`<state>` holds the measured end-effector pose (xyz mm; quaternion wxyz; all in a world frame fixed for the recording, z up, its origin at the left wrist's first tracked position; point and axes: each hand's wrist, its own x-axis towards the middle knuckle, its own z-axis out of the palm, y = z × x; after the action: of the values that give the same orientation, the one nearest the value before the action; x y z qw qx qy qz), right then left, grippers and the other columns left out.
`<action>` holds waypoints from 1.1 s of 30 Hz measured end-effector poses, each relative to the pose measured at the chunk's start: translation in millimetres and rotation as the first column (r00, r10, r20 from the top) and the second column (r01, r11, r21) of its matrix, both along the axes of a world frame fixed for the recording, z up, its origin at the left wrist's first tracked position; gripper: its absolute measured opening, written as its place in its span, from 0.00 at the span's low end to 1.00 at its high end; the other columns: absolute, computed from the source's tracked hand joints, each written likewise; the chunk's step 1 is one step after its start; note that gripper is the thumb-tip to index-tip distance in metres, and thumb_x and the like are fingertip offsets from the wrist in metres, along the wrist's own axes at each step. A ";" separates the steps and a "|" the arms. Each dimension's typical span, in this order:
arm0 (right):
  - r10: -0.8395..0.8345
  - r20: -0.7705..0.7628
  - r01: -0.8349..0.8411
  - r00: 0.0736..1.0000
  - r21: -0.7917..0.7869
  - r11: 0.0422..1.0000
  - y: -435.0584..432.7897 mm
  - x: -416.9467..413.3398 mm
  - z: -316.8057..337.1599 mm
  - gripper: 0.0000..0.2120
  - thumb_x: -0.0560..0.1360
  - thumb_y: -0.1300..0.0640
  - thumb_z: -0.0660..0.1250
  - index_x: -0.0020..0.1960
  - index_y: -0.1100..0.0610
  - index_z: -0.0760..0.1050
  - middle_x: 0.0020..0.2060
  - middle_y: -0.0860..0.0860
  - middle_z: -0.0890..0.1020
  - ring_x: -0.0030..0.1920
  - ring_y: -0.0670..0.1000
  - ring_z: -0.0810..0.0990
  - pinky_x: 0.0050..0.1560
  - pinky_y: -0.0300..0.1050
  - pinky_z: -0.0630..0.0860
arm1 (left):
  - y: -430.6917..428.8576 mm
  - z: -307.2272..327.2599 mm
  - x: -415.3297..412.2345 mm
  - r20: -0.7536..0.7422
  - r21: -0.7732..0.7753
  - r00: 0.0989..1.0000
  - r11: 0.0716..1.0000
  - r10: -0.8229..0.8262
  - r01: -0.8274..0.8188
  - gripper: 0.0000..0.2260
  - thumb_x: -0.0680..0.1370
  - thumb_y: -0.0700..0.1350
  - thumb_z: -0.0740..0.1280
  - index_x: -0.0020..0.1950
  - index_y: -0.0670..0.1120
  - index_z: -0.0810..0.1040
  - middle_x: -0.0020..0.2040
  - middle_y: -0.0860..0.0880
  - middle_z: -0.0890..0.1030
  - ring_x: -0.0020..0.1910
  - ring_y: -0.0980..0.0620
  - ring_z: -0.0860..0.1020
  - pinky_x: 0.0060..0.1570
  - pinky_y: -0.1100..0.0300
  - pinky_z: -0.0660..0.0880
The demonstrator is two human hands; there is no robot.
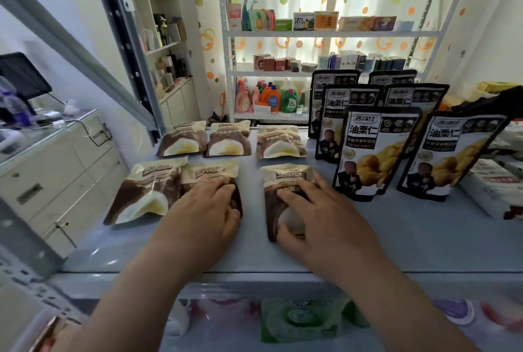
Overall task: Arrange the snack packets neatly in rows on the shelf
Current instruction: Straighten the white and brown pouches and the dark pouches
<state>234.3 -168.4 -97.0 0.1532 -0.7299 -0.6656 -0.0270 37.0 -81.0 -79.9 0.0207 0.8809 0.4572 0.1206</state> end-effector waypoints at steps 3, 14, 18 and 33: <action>-0.020 -0.010 0.020 1.000 -0.001 1.000 -0.4 -0.4 -0.5 0.32 0.73 0.33 0.51 0.75 0.39 0.59 0.77 0.44 0.60 0.78 0.47 0.47 0.72 0.49 0.59 | -4.4 -6.5 -0.2 0.013 0.036 0.999 0.999 -0.038 0.038 0.26 0.79 0.57 0.54 0.77 0.51 0.62 0.77 0.52 0.61 0.75 0.53 0.57 0.72 0.60 0.52; -0.037 -0.025 0.038 0.999 0.019 0.999 -2.2 -0.8 -2.5 0.33 0.70 0.31 0.49 0.75 0.37 0.61 0.77 0.42 0.61 0.78 0.45 0.48 0.71 0.46 0.60 | -12.4 -14.1 -8.8 0.111 0.074 0.986 0.990 -0.126 0.118 0.29 0.75 0.64 0.53 0.74 0.57 0.66 0.73 0.58 0.64 0.73 0.57 0.57 0.68 0.62 0.52; -0.047 -0.035 0.047 0.998 0.009 0.999 -1.7 -1.2 -2.6 0.34 0.70 0.31 0.49 0.75 0.36 0.60 0.77 0.42 0.60 0.78 0.44 0.47 0.70 0.45 0.58 | -12.2 -15.7 -8.7 0.115 0.098 0.982 0.985 -0.152 0.141 0.29 0.74 0.63 0.53 0.74 0.56 0.67 0.72 0.58 0.66 0.72 0.58 0.58 0.67 0.64 0.52; 0.015 0.099 -0.029 0.995 0.137 0.990 -8.4 -1.7 4.2 0.29 0.75 0.34 0.54 0.73 0.44 0.68 0.73 0.49 0.69 0.77 0.53 0.56 0.74 0.59 0.57 | 36.0 -12.7 -90.5 0.242 0.020 0.958 0.986 0.154 -0.164 0.25 0.79 0.59 0.54 0.76 0.57 0.61 0.76 0.51 0.62 0.74 0.48 0.58 0.69 0.44 0.62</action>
<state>232.5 -176.8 -92.8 0.1712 -0.7079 -0.6768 -0.1071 -53.5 -45.0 -92.6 0.0485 0.8206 0.5181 0.2365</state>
